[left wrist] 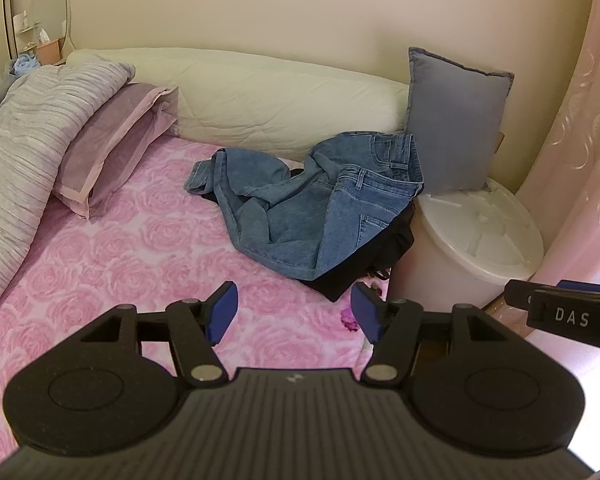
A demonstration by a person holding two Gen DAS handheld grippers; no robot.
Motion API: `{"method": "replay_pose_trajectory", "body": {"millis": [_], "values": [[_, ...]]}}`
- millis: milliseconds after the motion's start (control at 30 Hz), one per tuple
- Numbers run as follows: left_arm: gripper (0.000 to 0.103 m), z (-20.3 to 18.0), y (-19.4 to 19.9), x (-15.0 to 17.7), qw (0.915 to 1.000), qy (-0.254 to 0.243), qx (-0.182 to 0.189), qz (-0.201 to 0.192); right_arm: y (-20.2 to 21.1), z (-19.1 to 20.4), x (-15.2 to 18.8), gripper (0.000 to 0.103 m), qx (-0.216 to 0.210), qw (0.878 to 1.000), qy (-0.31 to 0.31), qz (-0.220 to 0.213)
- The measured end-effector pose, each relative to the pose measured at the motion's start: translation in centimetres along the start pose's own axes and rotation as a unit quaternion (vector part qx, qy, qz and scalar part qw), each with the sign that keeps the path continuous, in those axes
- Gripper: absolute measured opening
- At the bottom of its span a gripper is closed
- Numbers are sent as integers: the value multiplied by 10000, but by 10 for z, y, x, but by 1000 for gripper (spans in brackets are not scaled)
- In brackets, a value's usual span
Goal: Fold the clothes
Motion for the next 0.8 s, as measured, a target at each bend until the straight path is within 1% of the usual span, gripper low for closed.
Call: {"method": "replay_pose_trajectory", "body": {"millis": [433,800], "values": [[59,13,-6,-4,9999,143,-72,48,-9,8,-6,63,-13,9999,145,45],[60,20,-22,-11,9994,299,-141,138,-26,4,-15,63,-15,9997,202,139]]}}
Point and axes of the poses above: each gripper's, at about its wrist camera, not at the fingertips, and y roughly against the way its jaws point, z to its left, x to its underside, the point moved 4 cm from there along -y, roughly the way its jaws point, and after that the axes turned 11 degrees about y, right-handed, at the moved point
